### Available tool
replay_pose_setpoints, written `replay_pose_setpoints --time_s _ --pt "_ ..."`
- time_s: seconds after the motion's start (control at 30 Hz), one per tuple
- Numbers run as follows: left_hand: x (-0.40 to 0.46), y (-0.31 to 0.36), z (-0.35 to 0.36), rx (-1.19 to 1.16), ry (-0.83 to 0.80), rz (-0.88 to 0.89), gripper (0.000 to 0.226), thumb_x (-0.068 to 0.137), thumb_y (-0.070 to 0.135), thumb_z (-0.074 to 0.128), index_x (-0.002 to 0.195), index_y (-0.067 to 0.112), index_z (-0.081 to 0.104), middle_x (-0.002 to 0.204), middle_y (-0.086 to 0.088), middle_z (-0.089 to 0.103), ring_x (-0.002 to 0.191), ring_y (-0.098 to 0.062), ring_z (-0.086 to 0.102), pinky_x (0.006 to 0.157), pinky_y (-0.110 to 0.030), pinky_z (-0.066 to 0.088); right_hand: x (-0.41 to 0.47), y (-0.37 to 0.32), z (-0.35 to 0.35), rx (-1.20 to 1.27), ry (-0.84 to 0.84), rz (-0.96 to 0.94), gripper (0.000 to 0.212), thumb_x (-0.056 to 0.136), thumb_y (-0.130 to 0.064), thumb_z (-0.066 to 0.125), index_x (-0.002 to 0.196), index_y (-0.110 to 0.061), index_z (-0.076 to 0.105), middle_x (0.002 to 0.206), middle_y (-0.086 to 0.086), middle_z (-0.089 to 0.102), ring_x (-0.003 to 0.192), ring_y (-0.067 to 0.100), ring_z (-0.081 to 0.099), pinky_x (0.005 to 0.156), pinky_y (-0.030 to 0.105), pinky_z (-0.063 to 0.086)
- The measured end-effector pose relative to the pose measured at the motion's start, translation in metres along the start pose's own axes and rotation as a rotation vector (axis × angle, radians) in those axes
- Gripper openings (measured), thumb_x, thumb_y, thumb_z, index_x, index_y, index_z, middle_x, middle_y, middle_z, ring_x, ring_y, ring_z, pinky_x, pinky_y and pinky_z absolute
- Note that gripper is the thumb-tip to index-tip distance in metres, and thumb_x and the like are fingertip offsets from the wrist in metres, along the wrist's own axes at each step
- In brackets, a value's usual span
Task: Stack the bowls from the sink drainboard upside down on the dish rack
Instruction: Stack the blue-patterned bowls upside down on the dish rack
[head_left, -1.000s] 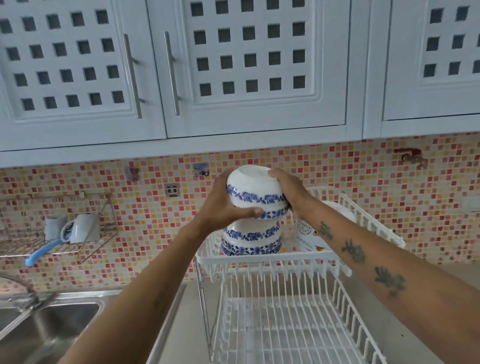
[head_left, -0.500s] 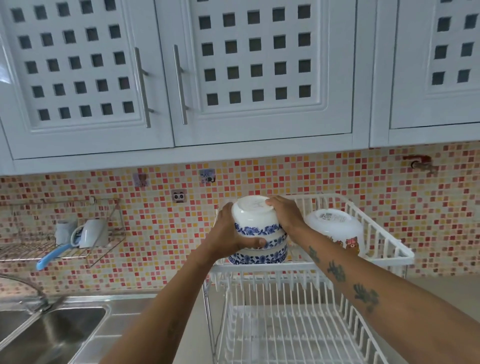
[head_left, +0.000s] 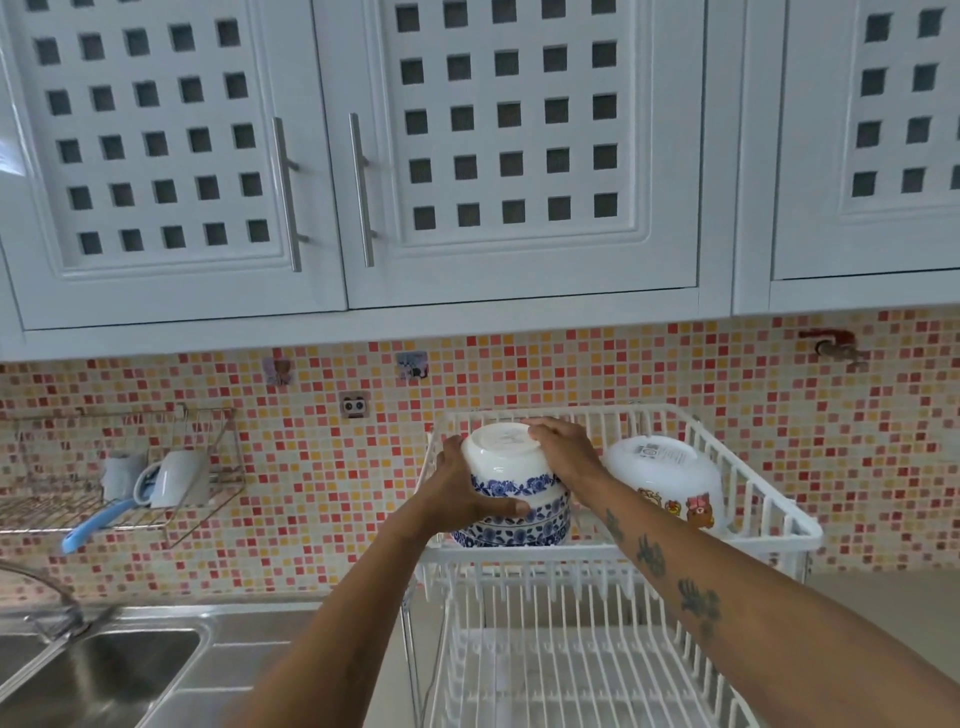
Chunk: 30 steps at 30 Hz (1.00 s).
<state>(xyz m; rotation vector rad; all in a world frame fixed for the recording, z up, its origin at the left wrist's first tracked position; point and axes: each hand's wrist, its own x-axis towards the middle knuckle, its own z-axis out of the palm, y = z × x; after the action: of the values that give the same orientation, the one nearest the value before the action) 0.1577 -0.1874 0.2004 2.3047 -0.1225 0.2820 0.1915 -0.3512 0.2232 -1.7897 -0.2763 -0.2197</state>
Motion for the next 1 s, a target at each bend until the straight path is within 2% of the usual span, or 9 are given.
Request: replay_pose_setpoints --time_s 0.13,0.27,0.37,0.4,0.47,0.57,0.63,0.77,1.0 --pt "-0.001 0.000 -0.001 -0.137 -0.048 -0.048 0.128 0.050 0.045 0.090 0.147 0.015 0.012 0.139 -0.007 0.038 0.125 -0.026 0.047 0.104 -0.044 0.049 0.004 0.002 0.003 -0.052 0.005 0.019 0.036 0.098 -0.024 0.043 0.123 -0.011 0.064 0.128 0.008 0.060 0.104 0.017 0.052 0.092 0.030 0.041" --pt "0.004 0.010 -0.005 -0.600 -0.098 -0.251 0.129 0.058 0.072 0.073 0.154 0.018 0.007 0.153 -0.011 0.036 0.130 -0.032 0.049 0.104 -0.048 0.047 0.010 0.002 0.008 0.026 0.003 0.307 0.063 0.085 -0.061 0.042 0.123 -0.014 0.059 0.124 0.012 0.064 0.106 0.029 0.063 0.098 0.042 0.049" --pt "0.006 0.024 -0.003 -0.702 -0.074 -0.446 0.105 0.068 0.083 0.052 0.142 0.009 0.040 0.133 -0.016 0.058 0.111 -0.035 0.062 0.083 -0.044 0.057 0.006 0.002 0.011 0.159 -0.015 0.435 0.081 0.073 -0.067 0.051 0.135 -0.015 0.050 0.130 0.012 0.060 0.110 0.032 0.062 0.098 0.046 0.050" --pt "0.007 0.026 0.000 -0.687 -0.038 -0.486 0.094 0.076 0.079 0.047 0.140 0.009 0.045 0.130 -0.016 0.060 0.111 -0.035 0.062 0.072 -0.039 0.055 0.005 0.003 0.013 0.151 -0.016 0.422 0.086 0.068 -0.068 0.053 0.136 -0.016 0.049 0.132 0.011 0.059 0.111 0.032 0.062 0.097 0.047 0.050" --pt "0.006 0.028 0.007 -0.673 0.051 -0.521 0.089 0.080 0.074 0.049 0.142 0.010 0.043 0.135 -0.014 0.057 0.116 -0.034 0.060 0.058 -0.033 0.048 0.005 0.010 0.016 0.128 0.001 0.368 0.092 0.059 -0.069 0.054 0.136 -0.019 0.050 0.132 0.009 0.059 0.110 0.031 0.062 0.095 0.047 0.051" --pt "0.012 0.022 0.014 -0.740 0.135 -0.482 0.099 0.066 0.068 0.063 0.144 0.013 0.039 0.130 -0.016 0.060 0.104 -0.033 0.067 0.054 -0.029 0.054 0.000 0.010 0.017 0.138 0.009 0.335 0.074 0.068 -0.058 0.054 0.131 -0.020 0.053 0.125 0.008 0.062 0.104 0.031 0.064 0.091 0.046 0.054" --pt "0.016 0.016 0.017 -0.751 0.156 -0.463 0.094 0.065 0.060 0.064 0.143 0.013 0.038 0.125 -0.018 0.062 0.098 -0.034 0.068 0.054 -0.030 0.056 -0.004 0.007 0.015 0.140 -0.001 0.324 0.068 0.071 -0.052 0.052 0.131 -0.020 0.053 0.123 0.009 0.063 0.102 0.030 0.064 0.090 0.046 0.054" --pt "0.011 0.019 0.015 -0.712 0.159 -0.430 0.089 0.068 0.057 0.062 0.142 0.012 0.037 0.124 -0.018 0.062 0.096 -0.035 0.069 0.050 -0.029 0.055 -0.006 0.007 0.015 0.133 -0.018 0.308 0.072 0.067 -0.054 0.049 0.131 -0.021 0.052 0.122 0.009 0.063 0.103 0.030 0.064 0.091 0.048 0.054" --pt "0.018 0.014 0.018 -0.662 0.139 -0.431 0.094 0.068 0.061 0.059 0.145 0.013 0.034 0.130 -0.018 0.059 0.103 -0.036 0.066 0.052 -0.028 0.052 -0.013 0.001 0.012 0.117 -0.016 0.312 0.068 0.080 -0.056 0.047 0.137 -0.019 0.045 0.128 0.009 0.059 0.106 0.028 0.062 0.090 0.043 0.054"
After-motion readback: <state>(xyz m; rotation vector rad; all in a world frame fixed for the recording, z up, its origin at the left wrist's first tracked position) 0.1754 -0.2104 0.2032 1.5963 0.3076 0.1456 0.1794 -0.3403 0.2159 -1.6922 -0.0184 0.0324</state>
